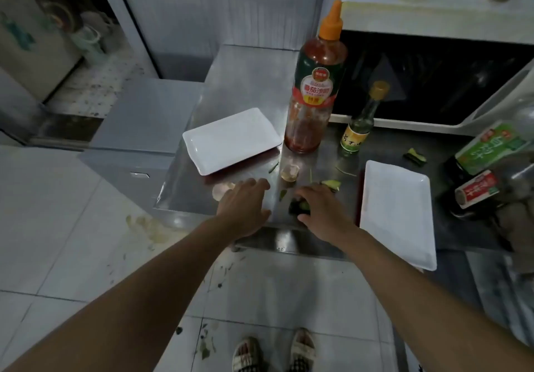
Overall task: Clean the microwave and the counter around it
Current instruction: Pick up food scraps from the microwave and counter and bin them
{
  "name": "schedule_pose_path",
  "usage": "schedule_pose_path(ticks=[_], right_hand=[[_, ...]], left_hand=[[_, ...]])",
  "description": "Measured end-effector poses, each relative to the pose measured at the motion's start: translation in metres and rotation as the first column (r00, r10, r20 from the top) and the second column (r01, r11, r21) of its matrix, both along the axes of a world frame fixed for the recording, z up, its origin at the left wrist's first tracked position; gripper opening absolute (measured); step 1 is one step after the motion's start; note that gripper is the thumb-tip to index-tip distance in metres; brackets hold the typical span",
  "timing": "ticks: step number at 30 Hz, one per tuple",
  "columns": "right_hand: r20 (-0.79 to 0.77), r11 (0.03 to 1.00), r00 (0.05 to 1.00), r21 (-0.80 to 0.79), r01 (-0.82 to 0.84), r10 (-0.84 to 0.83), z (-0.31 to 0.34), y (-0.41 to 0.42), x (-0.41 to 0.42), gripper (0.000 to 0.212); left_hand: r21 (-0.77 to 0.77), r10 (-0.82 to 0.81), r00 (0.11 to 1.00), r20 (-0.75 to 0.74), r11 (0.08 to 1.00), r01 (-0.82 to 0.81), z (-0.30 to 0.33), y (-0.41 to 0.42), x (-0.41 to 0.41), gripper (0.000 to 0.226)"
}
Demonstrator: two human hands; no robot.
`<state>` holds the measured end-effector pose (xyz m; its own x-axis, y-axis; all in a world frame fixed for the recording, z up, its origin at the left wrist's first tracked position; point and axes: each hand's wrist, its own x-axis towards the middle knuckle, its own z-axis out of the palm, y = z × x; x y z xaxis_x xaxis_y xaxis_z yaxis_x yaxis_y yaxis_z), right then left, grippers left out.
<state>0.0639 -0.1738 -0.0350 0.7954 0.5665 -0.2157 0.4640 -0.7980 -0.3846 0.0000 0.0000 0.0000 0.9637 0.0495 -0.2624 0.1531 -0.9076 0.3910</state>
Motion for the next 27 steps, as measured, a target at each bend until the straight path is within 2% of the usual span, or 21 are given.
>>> schedule_pose_path(ticks=[8, 12, 15, 21, 27], right_hand=[[0.142, 0.995, 0.988, 0.082, 0.054, -0.065, -0.005, -0.006, 0.006, 0.029], [0.229, 0.964, 0.943, 0.171, 0.203, -0.24, 0.007, -0.021, 0.023, 0.026], [0.221, 0.948, 0.926, 0.159, 0.277, -0.307, 0.01, -0.03, 0.042, 0.025], [0.162, 0.953, 0.941, 0.119, 0.28, -0.297, -0.008, -0.036, 0.051, 0.026], [0.153, 0.974, 0.964, 0.094, 0.205, -0.217, -0.012, -0.038, 0.05, 0.027]], left_hand=[[0.036, 0.021, 1.0, 0.004, 0.999, -0.021, -0.009, -0.003, 0.015, 0.053], [0.041, 0.029, 0.999, 0.015, 0.999, -0.03, -0.012, -0.007, 0.024, 0.052], [0.05, 0.038, 0.999, 0.012, 0.998, -0.039, -0.016, -0.011, 0.029, 0.05], [0.055, 0.059, 0.998, -0.024, 0.997, -0.058, -0.026, -0.016, 0.035, 0.047], [0.078, 0.085, 0.996, -0.011, 0.993, -0.084, -0.034, -0.021, 0.035, 0.046]])
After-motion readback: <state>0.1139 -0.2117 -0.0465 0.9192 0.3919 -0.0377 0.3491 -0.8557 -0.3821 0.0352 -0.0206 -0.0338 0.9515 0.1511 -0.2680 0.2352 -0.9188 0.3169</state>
